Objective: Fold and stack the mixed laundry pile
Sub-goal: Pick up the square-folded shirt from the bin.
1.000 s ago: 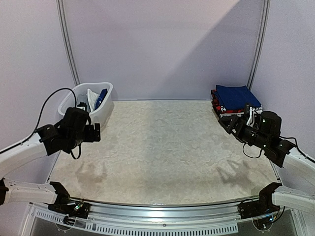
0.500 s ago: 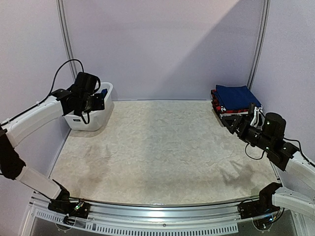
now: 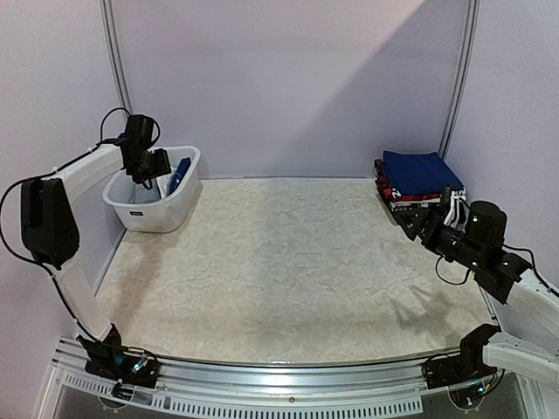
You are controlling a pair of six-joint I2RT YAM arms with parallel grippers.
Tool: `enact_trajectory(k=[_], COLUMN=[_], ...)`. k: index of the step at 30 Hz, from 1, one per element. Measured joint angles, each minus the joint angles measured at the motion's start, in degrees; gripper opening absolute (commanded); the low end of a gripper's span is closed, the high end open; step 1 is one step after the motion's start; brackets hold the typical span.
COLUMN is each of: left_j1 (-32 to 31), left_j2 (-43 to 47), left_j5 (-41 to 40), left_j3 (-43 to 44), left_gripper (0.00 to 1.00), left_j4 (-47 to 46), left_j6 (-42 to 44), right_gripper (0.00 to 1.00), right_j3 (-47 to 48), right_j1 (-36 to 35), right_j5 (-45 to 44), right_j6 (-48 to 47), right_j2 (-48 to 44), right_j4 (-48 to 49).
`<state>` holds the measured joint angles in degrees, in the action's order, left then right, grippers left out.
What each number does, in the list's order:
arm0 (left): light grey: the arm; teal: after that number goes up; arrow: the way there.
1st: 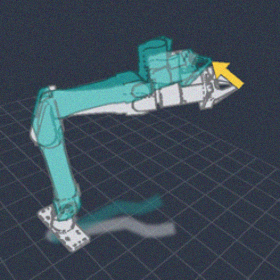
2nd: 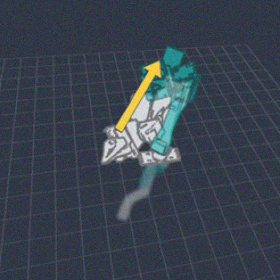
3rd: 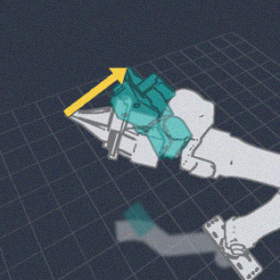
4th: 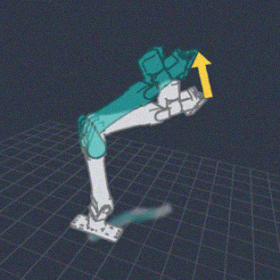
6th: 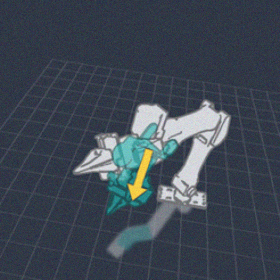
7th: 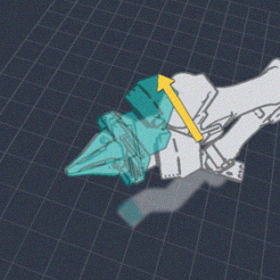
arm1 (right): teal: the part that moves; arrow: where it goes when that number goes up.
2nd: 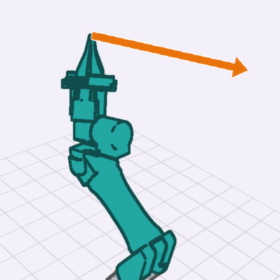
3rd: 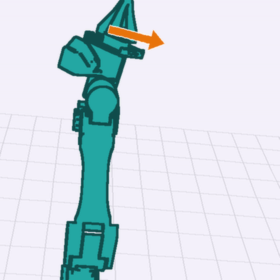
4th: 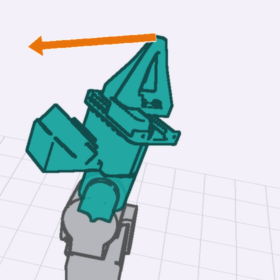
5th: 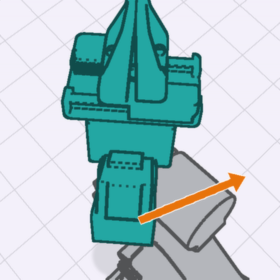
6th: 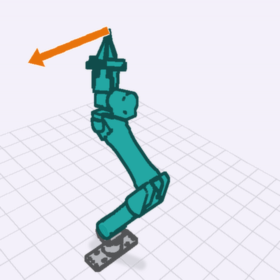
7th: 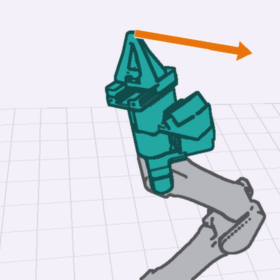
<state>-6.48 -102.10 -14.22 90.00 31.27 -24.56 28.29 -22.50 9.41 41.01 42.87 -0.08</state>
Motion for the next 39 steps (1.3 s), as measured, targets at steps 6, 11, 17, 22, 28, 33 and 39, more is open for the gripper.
enact_trajectory(k=[6, 11, 17, 22, 28, 33, 39], left_j1=[4.5, 4.79, 4.96, 5.53, 5.97, 6.01, 6.01], left_j2=[-10.32, -20.72, -31.87, -35.89, -36.72, -36.79, -35.43], left_j5=[6.58, 10.23, 12.52, 15.52, 19.58, 22.21, 23.87], left_j3=[10.93, 23.8, 36.41, 38.05, 37.88, 37.88, 34.73], left_gripper=[0.51, 0.48, 0.34, 0.34, 0.09, 0.0, 0.0], left_j4=[0.37, 1.92, 5.79, 7.61, 7.5, 7.13, 4.94], left_j6=[-0.04, 0.72, 1.53, 1.84, 1.95, 1.73, 1.79], right_gripper=[0.99, 0.99, 0.99, 0.99, 0.99, 0.99, 0.99], right_j3=[0.0, 0.0, 0.0, 0.02, 0.02, 0.04, 0.04], right_j1=[0.0, 0.0, 0.0, 0.0, 0.0, 0.0, 0.0], right_j5=[-0.35, -0.52, -0.59, -0.61, -0.66, -0.74, -0.72], right_j6=[-0.44, -0.9, -1.2, -1.22, -1.2, -1.22, -1.25], right_j2=[1.53, 3.43, 4.57, 4.55, 3.65, 3.45, 3.5], right_j4=[-0.02, 0.0, -0.13, -0.76, -1.9, -2.16, -2.21])
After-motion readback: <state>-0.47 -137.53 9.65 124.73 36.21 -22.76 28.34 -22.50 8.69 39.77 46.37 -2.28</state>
